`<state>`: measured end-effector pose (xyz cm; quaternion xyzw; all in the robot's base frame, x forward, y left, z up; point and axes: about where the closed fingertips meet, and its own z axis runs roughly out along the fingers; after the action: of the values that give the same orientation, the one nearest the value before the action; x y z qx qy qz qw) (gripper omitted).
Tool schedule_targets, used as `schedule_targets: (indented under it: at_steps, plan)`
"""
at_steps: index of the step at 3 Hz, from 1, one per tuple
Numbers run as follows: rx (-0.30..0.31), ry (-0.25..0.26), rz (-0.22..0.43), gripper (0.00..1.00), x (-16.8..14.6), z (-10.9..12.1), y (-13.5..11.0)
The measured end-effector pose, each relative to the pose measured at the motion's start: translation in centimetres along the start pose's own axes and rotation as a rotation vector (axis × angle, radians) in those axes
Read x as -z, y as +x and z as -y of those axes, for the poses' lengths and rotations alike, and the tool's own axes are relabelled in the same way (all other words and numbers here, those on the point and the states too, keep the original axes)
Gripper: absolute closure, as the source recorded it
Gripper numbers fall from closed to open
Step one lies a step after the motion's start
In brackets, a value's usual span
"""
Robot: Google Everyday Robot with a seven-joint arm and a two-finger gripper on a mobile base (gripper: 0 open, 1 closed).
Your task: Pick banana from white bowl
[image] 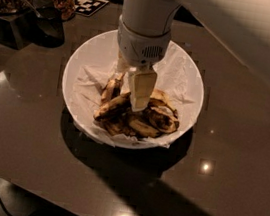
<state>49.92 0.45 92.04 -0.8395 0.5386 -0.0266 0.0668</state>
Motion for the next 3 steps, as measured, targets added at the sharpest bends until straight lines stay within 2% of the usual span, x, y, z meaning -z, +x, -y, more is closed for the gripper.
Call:
schedule_targets:
  at_steps: [1, 2, 3]
  plan:
    - [-0.009, -0.037, 0.004, 0.34, -1.7, 0.1, 0.2]
    - [-0.022, -0.085, 0.010, 0.51, -3.8, -0.4, 0.6]
    - [-0.061, -0.110, 0.008, 0.73, -5.7, -1.3, 1.1]
